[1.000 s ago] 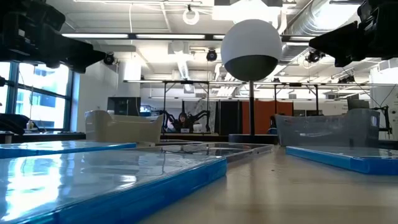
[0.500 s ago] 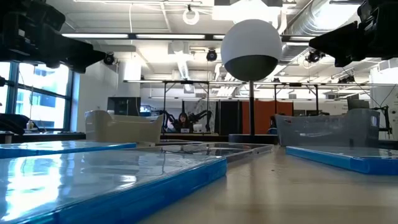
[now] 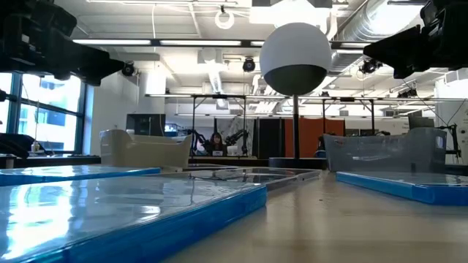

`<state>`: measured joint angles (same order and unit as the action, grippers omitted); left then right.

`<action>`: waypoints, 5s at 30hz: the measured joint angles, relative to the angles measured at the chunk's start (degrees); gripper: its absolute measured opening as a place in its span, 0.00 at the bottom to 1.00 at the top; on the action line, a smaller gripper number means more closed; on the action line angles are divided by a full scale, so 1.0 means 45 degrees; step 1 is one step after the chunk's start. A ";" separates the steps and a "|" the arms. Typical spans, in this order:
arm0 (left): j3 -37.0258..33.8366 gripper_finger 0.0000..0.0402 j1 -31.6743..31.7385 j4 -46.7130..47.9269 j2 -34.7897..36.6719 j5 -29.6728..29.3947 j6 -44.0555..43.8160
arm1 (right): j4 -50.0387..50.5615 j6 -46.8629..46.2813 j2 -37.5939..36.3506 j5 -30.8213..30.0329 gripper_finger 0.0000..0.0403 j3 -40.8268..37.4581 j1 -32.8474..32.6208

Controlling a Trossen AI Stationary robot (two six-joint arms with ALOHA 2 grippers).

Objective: Pick & place jewel cases by type

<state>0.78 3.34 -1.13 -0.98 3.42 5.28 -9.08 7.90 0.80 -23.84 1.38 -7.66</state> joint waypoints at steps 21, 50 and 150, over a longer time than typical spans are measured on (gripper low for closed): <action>0.0000 0.57 0.0002 -0.0311 0.0001 0.0044 0.0045 | -0.0001 -0.0004 0.0004 0.0001 0.02 -0.0004 0.0005; 0.0000 0.57 0.0002 -0.0320 0.0001 -0.3554 -0.4479 | 0.0000 -0.0006 0.0002 -0.0003 0.01 -0.0003 0.0000; 0.4493 0.57 0.0002 -0.1066 -1.2158 -0.5270 -0.3270 | -0.1743 0.0068 1.8371 0.1810 0.08 1.0240 0.4253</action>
<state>20.99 3.36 -5.92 -55.69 -20.29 -9.43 -16.92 8.21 83.47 -15.70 47.46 11.48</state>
